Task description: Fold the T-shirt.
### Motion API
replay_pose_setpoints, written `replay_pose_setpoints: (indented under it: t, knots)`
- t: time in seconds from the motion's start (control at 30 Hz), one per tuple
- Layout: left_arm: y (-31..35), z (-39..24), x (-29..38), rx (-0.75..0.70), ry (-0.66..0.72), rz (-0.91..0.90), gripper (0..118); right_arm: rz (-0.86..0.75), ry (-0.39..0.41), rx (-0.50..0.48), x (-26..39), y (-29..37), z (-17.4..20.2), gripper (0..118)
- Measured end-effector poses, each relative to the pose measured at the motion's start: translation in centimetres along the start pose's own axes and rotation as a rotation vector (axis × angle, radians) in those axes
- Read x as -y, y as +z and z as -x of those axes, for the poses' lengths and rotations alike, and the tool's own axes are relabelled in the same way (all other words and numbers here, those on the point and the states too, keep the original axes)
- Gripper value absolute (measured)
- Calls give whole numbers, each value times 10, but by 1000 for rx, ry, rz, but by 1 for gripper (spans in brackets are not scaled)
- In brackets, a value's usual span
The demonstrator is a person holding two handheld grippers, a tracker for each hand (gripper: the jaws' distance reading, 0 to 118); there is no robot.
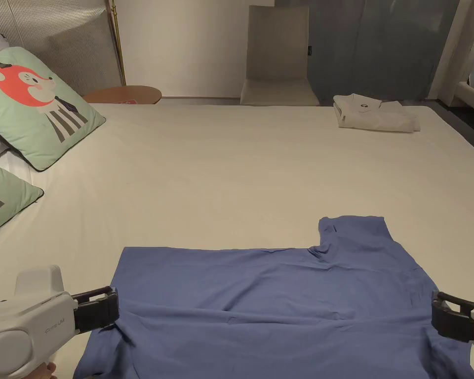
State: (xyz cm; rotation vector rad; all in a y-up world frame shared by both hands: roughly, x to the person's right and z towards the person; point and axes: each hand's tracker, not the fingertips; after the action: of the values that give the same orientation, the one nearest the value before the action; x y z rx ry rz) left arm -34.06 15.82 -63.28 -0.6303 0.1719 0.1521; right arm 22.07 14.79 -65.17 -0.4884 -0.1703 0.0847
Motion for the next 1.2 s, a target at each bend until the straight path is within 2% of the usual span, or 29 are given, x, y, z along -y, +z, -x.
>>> replay_pose_setpoints:
  t: [0.03,0.07,0.1,0.17,0.2,0.23,0.27,0.37,0.47,0.57,0.67,0.7,0.73,0.8,0.83,0.9,0.97,1.0,1.1,1.2]
  knots:
    - [12,1,1,10,4,-31,102,-29,-18,5,-2,11,0,100]
    - [22,1,2,15,9,-67,90,-54,-36,4,-4,22,-1,95]
    - [33,1,3,24,10,-95,66,-82,-56,-8,-4,33,-3,82]
    - [48,2,6,21,15,-130,22,-114,-86,-37,-5,51,-4,48]
    - [55,2,9,19,17,-133,0,-111,-82,-38,-5,59,-4,21]
    - [61,3,11,27,20,-140,0,-116,-75,-34,-3,66,-4,3]
    - [66,4,12,42,27,-137,0,-127,-71,-31,-1,71,-3,0]
    - [73,7,18,83,23,-98,0,-121,-72,-62,5,82,-2,0]
    - [71,6,28,61,-20,-67,0,-109,-64,-62,11,86,0,0]
    - [59,12,35,111,9,6,0,-81,-70,-73,20,85,-1,0]
    - [37,18,43,97,16,93,0,-57,-67,-79,28,83,0,0]
    - [30,20,46,100,18,134,8,-50,-67,-78,31,82,0,0]
    - [22,22,50,97,26,172,32,-43,-65,-78,33,81,0,0]
    - [9,22,58,74,23,213,107,-29,-68,-77,37,78,1,0]
    - [5,22,61,89,20,200,110,-20,-69,-78,39,76,0,0]
    - [-1,24,64,80,12,203,101,-6,-67,-79,44,72,1,0]
    - [-11,21,68,73,19,252,99,16,-63,-78,49,68,2,0]
    - [-15,20,70,77,17,260,90,22,-64,-78,51,66,2,0]
    - [-25,16,73,77,7,278,48,45,-71,-75,58,61,3,0]
    - [-29,10,76,101,10,299,13,67,-69,-75,63,57,3,1]
